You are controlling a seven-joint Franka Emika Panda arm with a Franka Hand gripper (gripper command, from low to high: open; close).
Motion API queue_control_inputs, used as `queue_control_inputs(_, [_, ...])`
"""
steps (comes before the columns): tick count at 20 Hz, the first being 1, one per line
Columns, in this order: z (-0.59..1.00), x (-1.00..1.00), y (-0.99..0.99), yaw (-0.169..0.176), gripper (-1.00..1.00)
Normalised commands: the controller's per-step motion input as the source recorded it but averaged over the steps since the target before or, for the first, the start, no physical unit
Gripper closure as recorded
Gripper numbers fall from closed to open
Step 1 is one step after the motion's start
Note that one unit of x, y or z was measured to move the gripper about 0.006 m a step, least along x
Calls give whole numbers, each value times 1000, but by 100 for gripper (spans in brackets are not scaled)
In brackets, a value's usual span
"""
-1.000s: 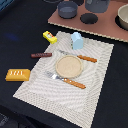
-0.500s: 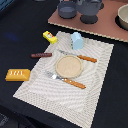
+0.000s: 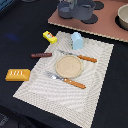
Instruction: Interact with the objects in diverse but meaningful ways.
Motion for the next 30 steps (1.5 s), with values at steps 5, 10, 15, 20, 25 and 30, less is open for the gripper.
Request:
queue_control_inputs(5, [-9, -657, -434, -59, 100])
queue_control_inputs(10, [-172, -719, -367, -72, 100])
queue_control_inputs(15, [-268, -782, -289, -90, 100])
queue_control_inputs(20, [-294, -815, -294, -88, 100])
queue_control_inputs(25, [-219, -853, -285, -93, 100])
queue_control_inputs(30, [-190, -858, -286, -98, 100])
